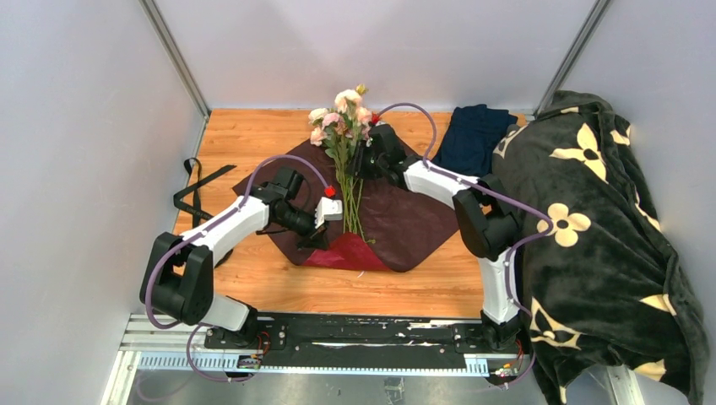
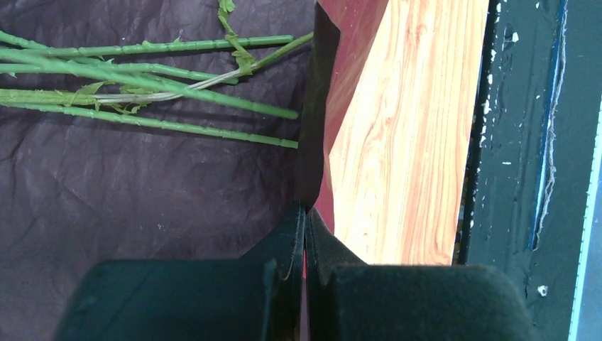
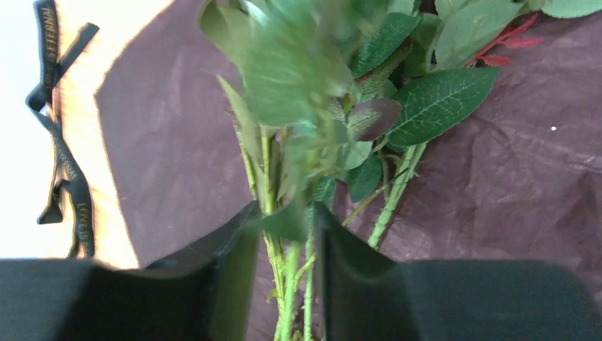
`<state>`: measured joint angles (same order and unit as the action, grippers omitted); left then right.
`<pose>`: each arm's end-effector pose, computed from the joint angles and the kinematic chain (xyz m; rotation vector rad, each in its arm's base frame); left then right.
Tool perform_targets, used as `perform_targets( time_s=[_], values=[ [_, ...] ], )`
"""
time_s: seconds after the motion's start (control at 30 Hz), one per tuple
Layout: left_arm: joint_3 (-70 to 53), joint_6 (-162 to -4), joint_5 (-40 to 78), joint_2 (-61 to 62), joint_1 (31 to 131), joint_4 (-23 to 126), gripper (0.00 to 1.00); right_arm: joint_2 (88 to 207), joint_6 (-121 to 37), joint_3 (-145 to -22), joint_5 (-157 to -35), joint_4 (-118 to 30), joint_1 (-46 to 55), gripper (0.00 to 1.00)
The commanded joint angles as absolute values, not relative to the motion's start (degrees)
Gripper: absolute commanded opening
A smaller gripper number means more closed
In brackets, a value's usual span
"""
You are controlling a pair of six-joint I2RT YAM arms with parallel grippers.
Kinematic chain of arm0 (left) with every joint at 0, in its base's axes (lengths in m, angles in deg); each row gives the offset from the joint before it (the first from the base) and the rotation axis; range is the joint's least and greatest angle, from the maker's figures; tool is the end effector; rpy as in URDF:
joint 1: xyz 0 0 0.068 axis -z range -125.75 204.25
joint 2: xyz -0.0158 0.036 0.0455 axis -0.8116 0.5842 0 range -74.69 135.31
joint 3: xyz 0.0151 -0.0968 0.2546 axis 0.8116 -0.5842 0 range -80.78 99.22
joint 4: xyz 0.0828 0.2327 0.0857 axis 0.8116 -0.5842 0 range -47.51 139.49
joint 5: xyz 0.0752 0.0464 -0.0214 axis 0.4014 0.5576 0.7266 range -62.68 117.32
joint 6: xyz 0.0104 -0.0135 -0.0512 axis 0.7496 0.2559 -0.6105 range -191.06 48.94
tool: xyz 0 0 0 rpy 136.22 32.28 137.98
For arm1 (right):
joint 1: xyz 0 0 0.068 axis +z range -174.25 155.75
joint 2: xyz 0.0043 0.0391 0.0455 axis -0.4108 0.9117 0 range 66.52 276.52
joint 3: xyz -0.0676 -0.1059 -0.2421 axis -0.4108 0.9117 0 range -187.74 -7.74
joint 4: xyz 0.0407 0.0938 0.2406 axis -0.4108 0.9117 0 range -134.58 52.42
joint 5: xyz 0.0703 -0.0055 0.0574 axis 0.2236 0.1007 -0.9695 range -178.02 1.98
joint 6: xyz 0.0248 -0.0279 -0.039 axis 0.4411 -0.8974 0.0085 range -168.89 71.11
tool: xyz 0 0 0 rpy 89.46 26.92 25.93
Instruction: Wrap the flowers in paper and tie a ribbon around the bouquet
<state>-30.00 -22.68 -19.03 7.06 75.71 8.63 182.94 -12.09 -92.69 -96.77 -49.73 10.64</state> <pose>0.2267 -0.1169 0.2065 1.5684 1.9483 -0.9458 0.3869 0.2765 0.2247 -0.0665 2.1560 0.9170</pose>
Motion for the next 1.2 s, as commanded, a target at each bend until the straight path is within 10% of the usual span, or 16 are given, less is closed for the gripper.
perform_targets(
  time_s=[0.0,0.1,0.3,0.5,1.03,1.17],
  values=[
    [-28.0,-24.1,-18.8,8.5,75.7,9.1,0.00,186.9,-16.2,-99.7,-99.5,-39.2,10.7,0.51],
    [-27.8,-27.3,-15.3,9.5,75.7,12.3,0.00,186.5,-23.4,-105.7,-101.3,-30.9,10.3,0.72],
    [-27.4,-33.6,-10.1,11.9,75.7,19.1,0.00,176.4,-44.2,-107.4,-110.0,-20.1,9.1,0.76],
    [-25.2,-38.4,-6.4,16.5,75.7,22.6,0.00,163.6,-52.7,-83.8,-129.0,-25.9,8.9,0.74],
    [-19.6,-53.8,9.4,28.3,75.7,23.1,0.00,164.1,-34.7,-62.6,-126.3,-45.9,16.1,0.02],
    [-19.4,-56.0,12.1,29.9,75.6,22.7,0.00,167.7,-34.7,-61.4,-123.9,-46.1,16.2,0.00]
  ],
)
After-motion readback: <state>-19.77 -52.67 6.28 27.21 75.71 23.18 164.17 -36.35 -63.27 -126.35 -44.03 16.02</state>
